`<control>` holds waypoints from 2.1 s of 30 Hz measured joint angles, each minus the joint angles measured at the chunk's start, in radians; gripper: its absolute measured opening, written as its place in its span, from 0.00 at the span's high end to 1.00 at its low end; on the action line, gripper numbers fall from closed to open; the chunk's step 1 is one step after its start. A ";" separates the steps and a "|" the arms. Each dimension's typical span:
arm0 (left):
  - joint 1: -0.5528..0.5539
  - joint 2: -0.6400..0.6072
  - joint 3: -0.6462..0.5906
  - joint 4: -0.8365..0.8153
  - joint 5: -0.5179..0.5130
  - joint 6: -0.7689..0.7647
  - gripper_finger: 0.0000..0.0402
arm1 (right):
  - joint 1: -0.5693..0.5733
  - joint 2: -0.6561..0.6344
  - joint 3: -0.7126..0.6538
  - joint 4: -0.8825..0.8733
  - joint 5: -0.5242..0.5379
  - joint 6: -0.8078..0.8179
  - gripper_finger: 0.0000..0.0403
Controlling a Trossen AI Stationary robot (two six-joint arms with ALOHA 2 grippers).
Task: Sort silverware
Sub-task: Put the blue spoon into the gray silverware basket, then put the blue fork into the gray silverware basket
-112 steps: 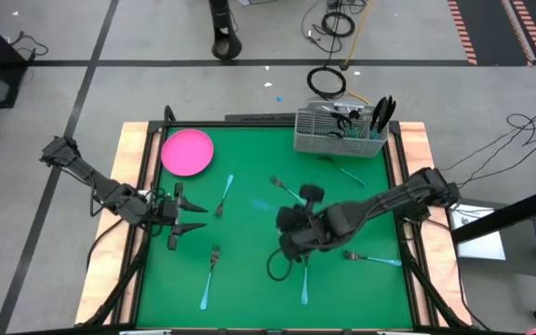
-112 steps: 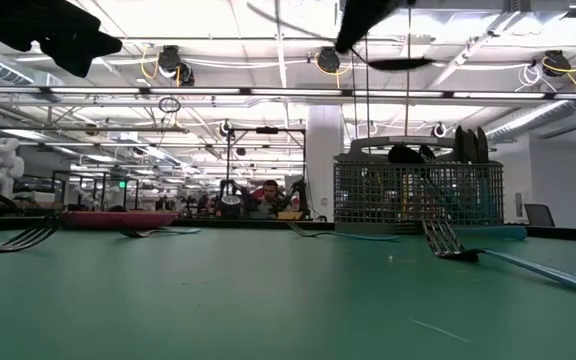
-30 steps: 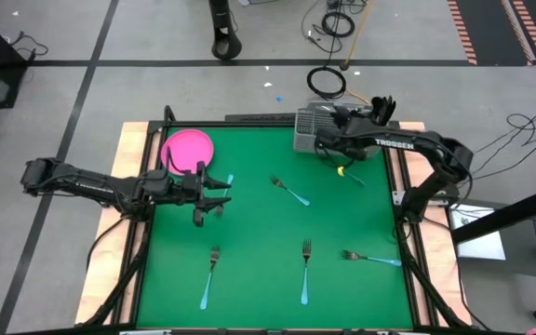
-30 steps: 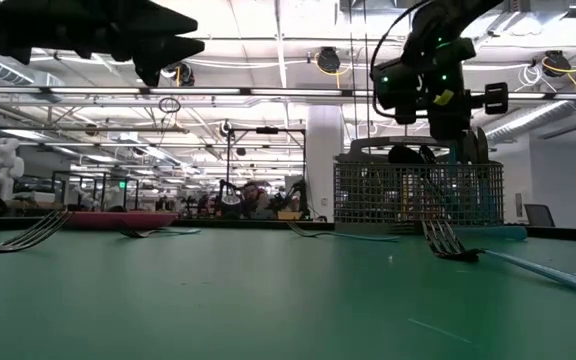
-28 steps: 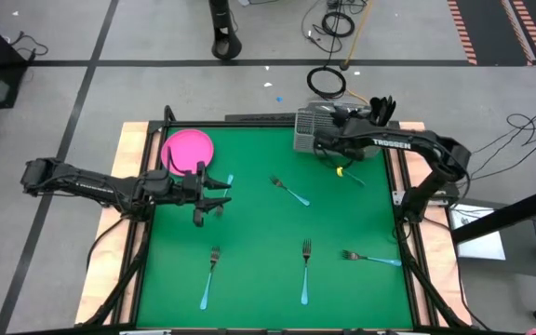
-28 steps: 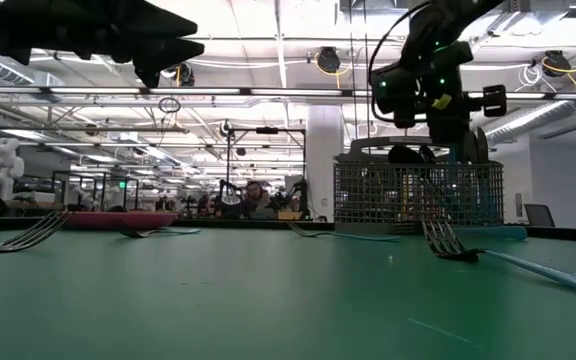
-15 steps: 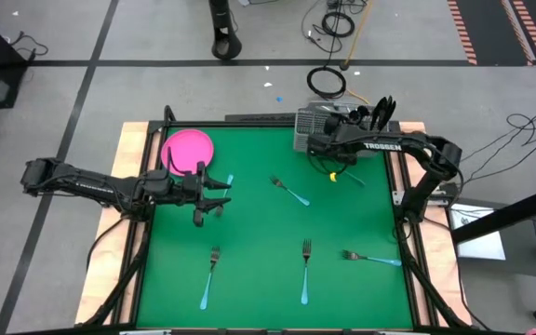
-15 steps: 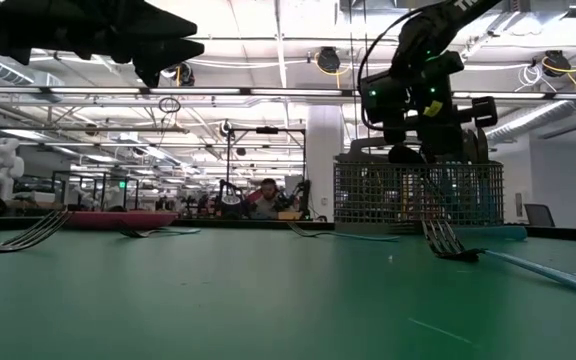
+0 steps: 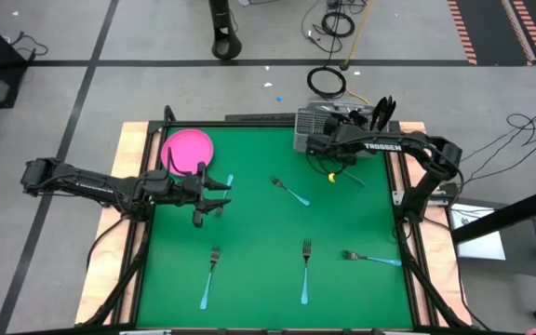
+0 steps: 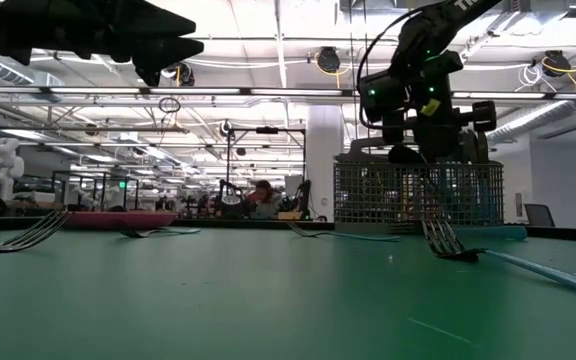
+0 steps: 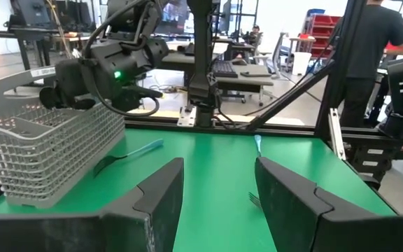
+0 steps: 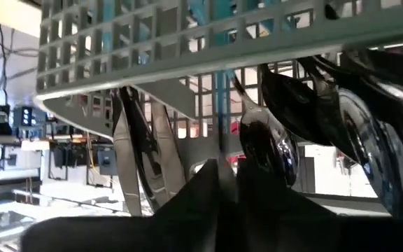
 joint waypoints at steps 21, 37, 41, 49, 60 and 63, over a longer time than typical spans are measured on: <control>0.000 0.000 0.000 0.008 0.000 0.024 0.55 | -0.001 -0.128 0.306 0.005 0.055 0.157 0.62; -0.001 -0.003 0.000 0.030 0.121 0.016 0.55 | 0.155 -0.129 0.641 0.414 -0.792 1.063 0.64; -0.003 -0.005 0.002 0.041 0.131 -0.010 0.55 | 0.201 -0.119 0.641 0.525 -1.044 1.290 0.64; -0.123 -0.005 0.066 -0.075 0.111 -0.035 0.55 | 0.377 -0.025 0.640 0.586 -1.088 1.521 0.64; -0.372 -0.003 0.209 -0.589 -0.073 -0.351 0.55 | 0.680 0.134 0.640 0.656 -0.679 1.645 0.64; -0.437 0.005 0.240 -0.721 -0.078 -0.553 0.55 | 0.765 0.184 0.640 0.660 -0.579 1.732 0.64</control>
